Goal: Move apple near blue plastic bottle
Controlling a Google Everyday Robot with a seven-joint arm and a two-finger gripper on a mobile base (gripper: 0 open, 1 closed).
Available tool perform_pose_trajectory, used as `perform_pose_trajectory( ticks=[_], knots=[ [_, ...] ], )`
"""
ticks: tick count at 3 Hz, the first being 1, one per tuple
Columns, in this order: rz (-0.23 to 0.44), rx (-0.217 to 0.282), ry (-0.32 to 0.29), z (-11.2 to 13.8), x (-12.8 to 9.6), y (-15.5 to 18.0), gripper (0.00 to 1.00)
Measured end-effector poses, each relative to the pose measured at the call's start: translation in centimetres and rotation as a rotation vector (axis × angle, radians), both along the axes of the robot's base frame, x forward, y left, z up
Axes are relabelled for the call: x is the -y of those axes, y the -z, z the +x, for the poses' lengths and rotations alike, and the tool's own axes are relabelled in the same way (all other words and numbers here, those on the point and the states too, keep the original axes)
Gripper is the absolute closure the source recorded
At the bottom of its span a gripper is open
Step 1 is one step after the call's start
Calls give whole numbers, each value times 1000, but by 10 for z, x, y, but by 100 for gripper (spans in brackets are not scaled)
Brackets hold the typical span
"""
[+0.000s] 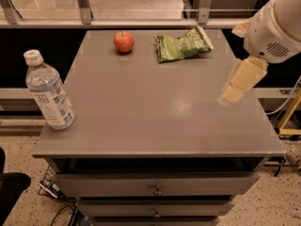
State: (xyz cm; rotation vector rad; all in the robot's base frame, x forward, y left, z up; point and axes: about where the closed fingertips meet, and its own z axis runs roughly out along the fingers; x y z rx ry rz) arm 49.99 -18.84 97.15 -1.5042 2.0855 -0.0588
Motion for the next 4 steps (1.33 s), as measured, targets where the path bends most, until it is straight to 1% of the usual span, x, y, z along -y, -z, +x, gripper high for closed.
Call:
perform_pose_trajectory(
  ticks=[1, 2, 3, 4],
  knots=[
    [168, 78, 9, 36, -29, 7, 0],
    [330, 170, 11, 75, -61, 1, 0],
    [449, 267, 57, 111, -85, -11, 0],
    [476, 356, 87, 127, -82, -31, 0]
  ],
)
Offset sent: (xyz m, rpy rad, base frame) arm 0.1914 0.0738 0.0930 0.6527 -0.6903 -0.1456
